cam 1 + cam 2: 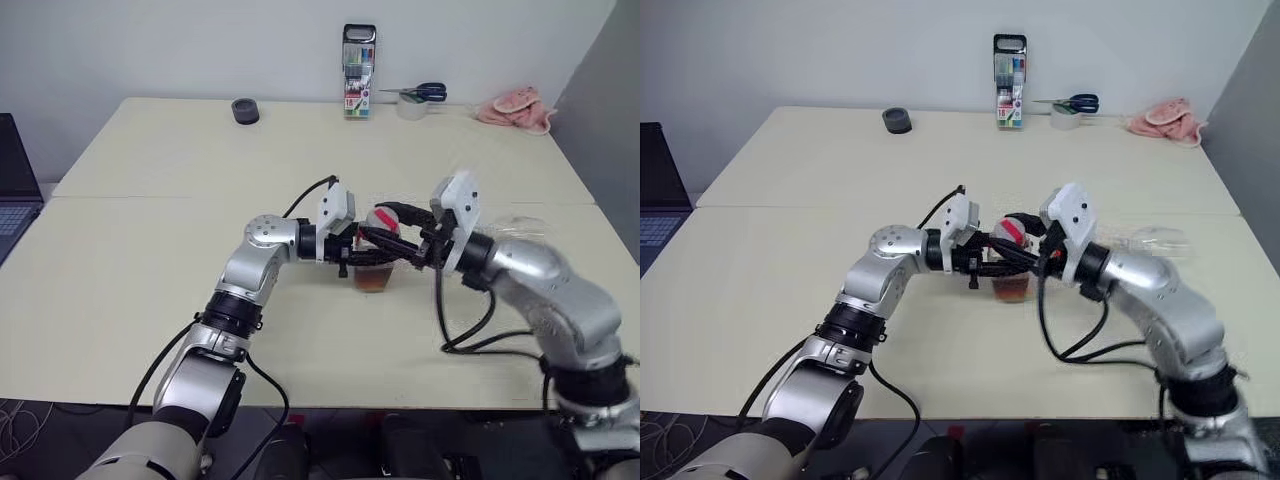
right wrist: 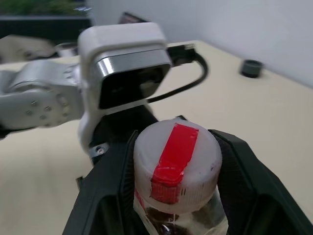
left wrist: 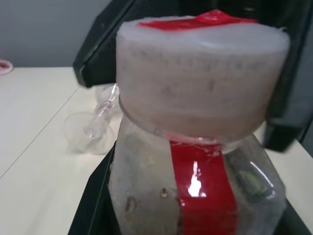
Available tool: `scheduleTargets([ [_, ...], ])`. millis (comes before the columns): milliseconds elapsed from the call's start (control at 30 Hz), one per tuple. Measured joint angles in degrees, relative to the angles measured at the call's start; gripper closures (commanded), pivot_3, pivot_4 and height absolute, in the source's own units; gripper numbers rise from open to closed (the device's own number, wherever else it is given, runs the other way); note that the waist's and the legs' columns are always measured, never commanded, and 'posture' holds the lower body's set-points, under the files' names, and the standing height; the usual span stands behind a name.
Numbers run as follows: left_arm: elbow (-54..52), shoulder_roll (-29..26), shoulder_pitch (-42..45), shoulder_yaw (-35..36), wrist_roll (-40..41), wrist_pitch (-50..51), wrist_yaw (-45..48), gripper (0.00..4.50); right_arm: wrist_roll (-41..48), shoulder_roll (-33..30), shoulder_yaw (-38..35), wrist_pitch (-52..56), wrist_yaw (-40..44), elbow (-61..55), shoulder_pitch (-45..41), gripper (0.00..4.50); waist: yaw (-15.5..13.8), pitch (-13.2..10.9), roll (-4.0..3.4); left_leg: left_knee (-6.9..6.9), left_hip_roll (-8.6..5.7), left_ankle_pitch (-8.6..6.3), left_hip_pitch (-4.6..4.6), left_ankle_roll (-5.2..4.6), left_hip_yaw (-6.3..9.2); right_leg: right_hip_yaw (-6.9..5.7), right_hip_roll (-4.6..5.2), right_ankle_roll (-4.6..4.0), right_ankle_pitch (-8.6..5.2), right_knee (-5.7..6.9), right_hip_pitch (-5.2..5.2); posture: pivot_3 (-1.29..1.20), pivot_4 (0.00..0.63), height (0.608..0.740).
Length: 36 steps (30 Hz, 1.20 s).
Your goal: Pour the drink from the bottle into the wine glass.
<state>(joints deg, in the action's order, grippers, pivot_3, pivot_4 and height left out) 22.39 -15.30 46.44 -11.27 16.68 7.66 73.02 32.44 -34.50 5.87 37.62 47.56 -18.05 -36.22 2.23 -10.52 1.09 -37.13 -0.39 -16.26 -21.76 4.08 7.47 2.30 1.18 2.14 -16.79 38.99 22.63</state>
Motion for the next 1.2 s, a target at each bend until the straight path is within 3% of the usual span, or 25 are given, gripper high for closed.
scheduleTargets([
  [133,0.09,-0.33,0.52,0.22,0.27,0.47,0.25,2.79,0.37,-0.10,0.43,-0.53,6.02,5.97,-3.68,2.57,0.15,0.00,0.00,0.04,0.02,0.01,-0.05,0.02,0.10,-0.05,0.01,-0.02,0.00,0.00,0.03,0.00,0.150,0.740],
  [367,1.94,-0.84,0.59,0.74,0.10,0.57,0.16,2.79,-3.50,-0.22,-2.37,-2.21,-0.69,-0.62,4.56,0.15,-0.40,0.00,0.00,-0.08,-0.12,0.12,-0.36,0.23,0.09,0.00,0.18,-0.02,0.00,0.02,0.25,0.00,0.150,0.740],
  [400,2.63,-0.83,0.62,0.89,0.09,0.56,0.13,2.79,-3.65,-0.42,-2.93,-1.98,-1.90,-2.79,5.49,0.00,-0.38,0.00,0.00,-0.09,-0.11,0.12,-0.38,0.23,0.06,0.02,0.16,-0.02,0.00,0.03,0.29,0.00,0.150,0.740],
  [467,3.81,-0.52,1.01,0.92,0.02,0.36,0.13,2.79,-3.09,0.07,-4.82,-0.32,-5.50,-8.48,8.07,0.00,-0.40,0.00,0.00,-0.10,-0.07,0.12,-0.40,0.23,0.10,-0.01,0.13,-0.02,0.00,0.04,0.30,0.00,0.150,0.740],
  [567,6.22,-0.18,2.12,1.41,-0.11,-0.81,0.11,2.79,-4.82,6.91,-3.95,2.11,-16.31,-18.05,13.93,0.00,-0.30,0.01,0.00,-0.04,-0.03,0.13,-0.41,0.24,0.09,0.02,0.08,-0.02,0.00,0.11,0.39,0.00,0.150,0.740],
  [767,7.98,0.95,3.81,1.49,-0.75,-3.17,0.40,2.79,-17.43,21.21,4.07,2.08,-36.40,-19.31,16.67,0.00,0.23,0.01,-0.01,-0.17,-0.04,0.20,-0.45,0.33,0.01,0.13,0.03,-0.02,0.00,0.48,0.60,0.00,0.150,0.740],
  [933,9.79,1.15,3.87,1.51,-1.45,-4.47,0.99,2.79,-23.21,23.88,5.88,0.49,-41.36,-17.27,15.29,0.00,0.39,0.01,-0.02,-0.24,-0.05,0.20,-0.48,0.34,0.01,0.13,0.04,-0.02,0.00,0.49,0.60,0.00,0.150,0.740],
  [1167,10.00,1.51,3.90,1.52,-1.71,-5.59,1.01,2.79,-24.33,25.95,5.35,-0.24,-41.64,-16.91,15.27,0.00,0.68,0.01,-0.02,-0.27,-0.05,0.20,-0.50,0.33,0.03,0.11,0.04,-0.03,0.00,0.54,0.60,0.00,0.150,0.740],
  [1200,10.01,1.51,3.90,1.52,-1.75,-5.64,1.00,2.79,-24.35,26.18,5.31,-0.23,-41.64,-16.91,15.30,0.17,0.69,0.01,-0.02,-0.29,-0.05,0.20,-0.50,0.33,0.03,0.11,0.04,-0.03,0.00,0.55,0.60,0.00,0.150,0.740],
])
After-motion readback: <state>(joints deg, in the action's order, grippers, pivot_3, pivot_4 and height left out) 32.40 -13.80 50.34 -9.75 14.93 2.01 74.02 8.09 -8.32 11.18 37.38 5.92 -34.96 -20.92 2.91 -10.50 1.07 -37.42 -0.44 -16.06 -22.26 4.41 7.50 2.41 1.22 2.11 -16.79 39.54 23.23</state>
